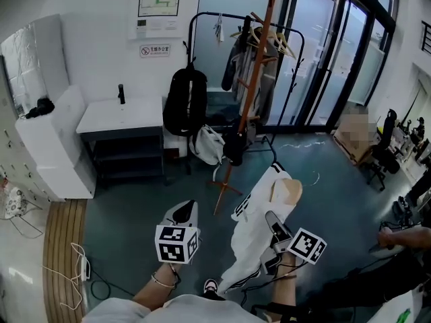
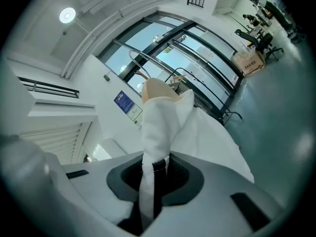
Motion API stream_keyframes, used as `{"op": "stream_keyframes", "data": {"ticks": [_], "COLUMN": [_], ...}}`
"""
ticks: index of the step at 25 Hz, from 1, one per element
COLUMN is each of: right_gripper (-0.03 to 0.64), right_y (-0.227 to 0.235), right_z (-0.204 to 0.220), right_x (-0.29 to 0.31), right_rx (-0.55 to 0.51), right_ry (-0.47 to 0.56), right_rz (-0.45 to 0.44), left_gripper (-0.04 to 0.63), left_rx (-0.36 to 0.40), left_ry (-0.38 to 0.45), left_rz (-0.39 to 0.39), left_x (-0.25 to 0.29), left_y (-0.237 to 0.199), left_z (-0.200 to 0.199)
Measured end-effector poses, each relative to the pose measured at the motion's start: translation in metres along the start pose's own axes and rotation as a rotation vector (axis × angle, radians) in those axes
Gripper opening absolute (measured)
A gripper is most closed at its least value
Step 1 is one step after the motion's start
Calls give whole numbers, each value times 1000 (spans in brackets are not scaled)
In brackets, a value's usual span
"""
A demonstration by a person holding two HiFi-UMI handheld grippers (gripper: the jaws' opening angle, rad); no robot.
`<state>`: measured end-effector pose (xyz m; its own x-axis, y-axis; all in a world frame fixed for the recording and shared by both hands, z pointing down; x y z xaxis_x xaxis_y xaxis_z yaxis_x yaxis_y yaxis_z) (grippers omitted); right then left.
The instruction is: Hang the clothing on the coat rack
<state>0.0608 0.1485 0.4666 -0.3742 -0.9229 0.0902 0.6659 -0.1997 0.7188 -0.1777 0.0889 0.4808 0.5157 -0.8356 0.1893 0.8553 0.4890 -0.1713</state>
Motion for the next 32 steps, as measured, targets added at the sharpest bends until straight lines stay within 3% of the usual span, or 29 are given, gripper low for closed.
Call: {"op": "stream_keyframes", "data": {"ticks": [18, 32], "right_gripper": [63, 63], "right_y": [64, 99], "right_z": [-77, -104], "right_x": [76, 118], "right_rx": [-26, -79], "right_ry": [-103, -221], "right_rz": [-37, -83], "left_gripper": [8, 8], "left_rx": [8, -3], "left_ry": [-3, -5], "left_rz": [-47, -78], "left_x": [112, 177], "left_y": [7, 17], "left_z": [-28, -34]}}
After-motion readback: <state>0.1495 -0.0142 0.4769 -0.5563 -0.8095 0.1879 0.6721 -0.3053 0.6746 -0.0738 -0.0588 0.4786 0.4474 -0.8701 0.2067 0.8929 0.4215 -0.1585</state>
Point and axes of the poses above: the fingertips, and each gripper's own axes: x forward along the fingers, y to its right, z out of its underside, the point moved 1 cm from there along -x, backward along the fingers, and after that the axes turned 2 degrees about -y, right-handed, at the moved point
